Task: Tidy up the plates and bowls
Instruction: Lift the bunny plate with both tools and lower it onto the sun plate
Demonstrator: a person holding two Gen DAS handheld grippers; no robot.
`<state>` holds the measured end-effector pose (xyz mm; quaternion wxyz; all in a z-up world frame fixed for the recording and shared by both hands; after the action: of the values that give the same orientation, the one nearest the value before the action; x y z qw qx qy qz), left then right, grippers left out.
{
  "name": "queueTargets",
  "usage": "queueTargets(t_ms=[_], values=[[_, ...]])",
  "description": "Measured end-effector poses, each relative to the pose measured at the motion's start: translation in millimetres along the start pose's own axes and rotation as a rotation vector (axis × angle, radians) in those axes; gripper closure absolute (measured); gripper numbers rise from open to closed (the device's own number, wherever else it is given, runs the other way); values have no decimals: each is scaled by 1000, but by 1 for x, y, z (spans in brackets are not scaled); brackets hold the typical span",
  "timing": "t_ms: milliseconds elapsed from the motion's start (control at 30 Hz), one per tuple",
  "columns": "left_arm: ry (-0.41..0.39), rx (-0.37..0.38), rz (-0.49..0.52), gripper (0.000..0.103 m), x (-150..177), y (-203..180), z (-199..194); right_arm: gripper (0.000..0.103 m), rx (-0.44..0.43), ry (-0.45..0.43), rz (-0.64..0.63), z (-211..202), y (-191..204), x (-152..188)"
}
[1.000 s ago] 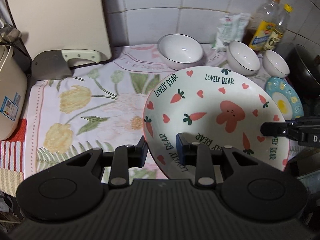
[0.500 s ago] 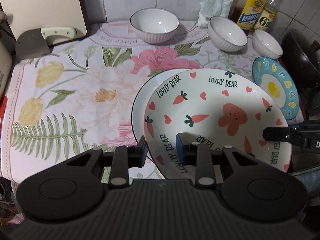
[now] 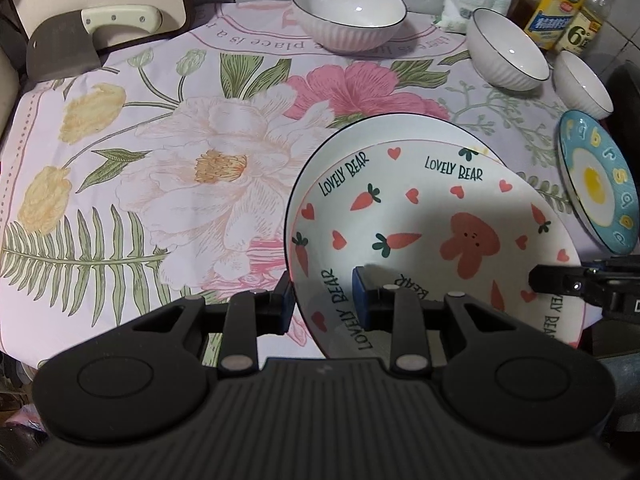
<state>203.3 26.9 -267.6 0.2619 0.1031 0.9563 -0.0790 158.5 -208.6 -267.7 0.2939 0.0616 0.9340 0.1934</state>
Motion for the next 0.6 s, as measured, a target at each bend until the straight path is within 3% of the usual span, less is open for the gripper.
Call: queueTargets(t_ms=[467, 600], values=[[11, 22, 13, 75, -2, 0, 5, 79, 78, -1, -36, 11, 0, -8], [71, -46, 63, 76, 3, -3, 12, 78, 110, 14, -107, 16, 10, -4]])
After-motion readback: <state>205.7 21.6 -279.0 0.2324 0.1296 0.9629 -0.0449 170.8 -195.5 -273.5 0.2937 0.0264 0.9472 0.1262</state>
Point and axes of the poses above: each gripper's, at about its wrist camera, not at the fingertips, and z roughly the way its jaws point, y to its left, x to its underside, the point moved 5 cm from there along z, roughly the way its jaws point, and after that the axes turned 11 degrees about -y, right-handed, at the moved point
